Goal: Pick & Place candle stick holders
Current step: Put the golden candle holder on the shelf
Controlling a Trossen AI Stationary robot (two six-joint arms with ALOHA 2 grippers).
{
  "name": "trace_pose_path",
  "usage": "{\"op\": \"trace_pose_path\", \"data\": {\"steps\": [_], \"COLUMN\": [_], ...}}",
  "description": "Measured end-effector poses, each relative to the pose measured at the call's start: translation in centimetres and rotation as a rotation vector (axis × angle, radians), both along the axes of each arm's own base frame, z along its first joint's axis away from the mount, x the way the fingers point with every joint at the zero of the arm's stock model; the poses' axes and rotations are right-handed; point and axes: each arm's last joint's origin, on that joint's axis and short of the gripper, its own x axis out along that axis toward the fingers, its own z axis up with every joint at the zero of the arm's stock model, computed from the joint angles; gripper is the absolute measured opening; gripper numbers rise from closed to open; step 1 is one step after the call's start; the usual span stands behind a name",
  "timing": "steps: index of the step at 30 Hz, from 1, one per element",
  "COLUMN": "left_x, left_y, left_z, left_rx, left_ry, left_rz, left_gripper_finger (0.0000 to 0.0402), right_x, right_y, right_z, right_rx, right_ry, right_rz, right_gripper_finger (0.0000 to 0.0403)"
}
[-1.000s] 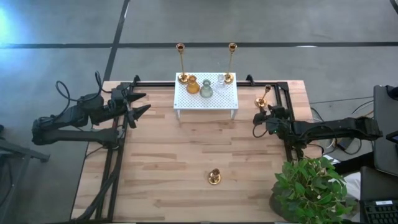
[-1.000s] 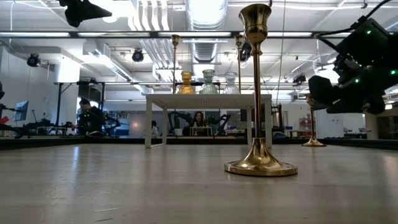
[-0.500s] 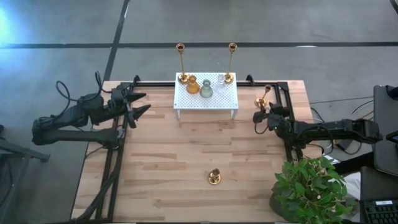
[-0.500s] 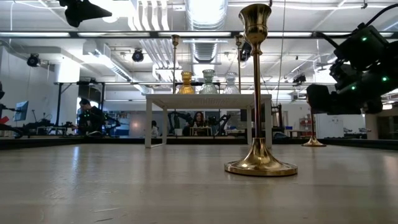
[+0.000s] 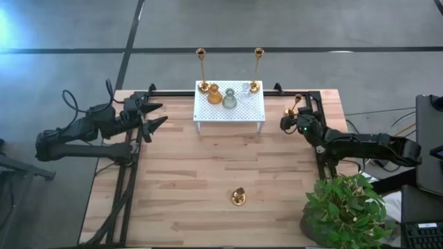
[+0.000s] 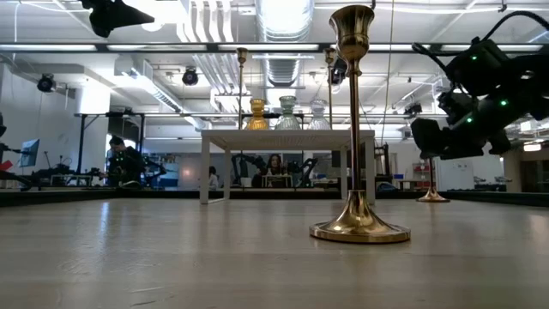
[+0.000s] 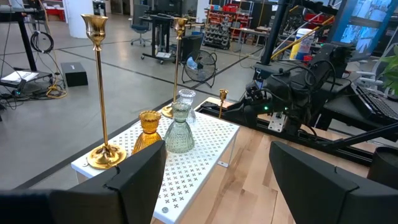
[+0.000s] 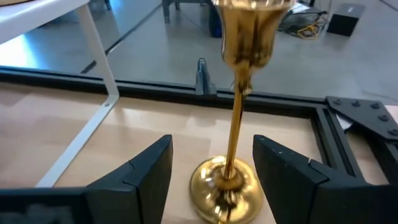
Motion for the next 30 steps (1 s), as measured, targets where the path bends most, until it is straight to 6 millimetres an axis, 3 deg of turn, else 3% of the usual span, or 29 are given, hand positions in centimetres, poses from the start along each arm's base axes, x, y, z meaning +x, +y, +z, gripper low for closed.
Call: {"op": "trace_pose_path", "data": {"steps": [5, 17, 21, 26, 30], "left_x": [0.0, 0.0, 0.0, 0.0, 0.0], "left_y": [0.0, 0.0, 0.0, 0.0, 0.0], "left_z": [0.0, 0.0, 0.0, 0.0, 0.0], "left_rx": [0.0, 0.0, 0.0, 0.0, 0.0], "left_ry": [0.0, 0.0, 0.0, 0.0, 0.0], "left_rz": [0.0, 0.0, 0.0, 0.0, 0.0], "left_gripper_finger": [0.0292, 0.0292, 0.0292, 0.0292, 0.0292], "right_x": [0.8, 2.0, 2.4, 2.9, 3.0], "right_y": [-1.1, -3.5, -4.1, -4.5, -4.5], "right_z": [0.6, -0.1, 0.0, 0.3, 0.4], "right_rx": [0.013, 0.092, 0.1, 0.097, 0.096], "right_ry": [0.023, 0.045, 0.05, 0.042, 0.042], "right_rz": [-0.035, -0.151, -0.167, -0.167, -0.168], "right_gripper_finger": [0.0196, 0.0152, 0.0112, 0.0027, 0.0015]}}
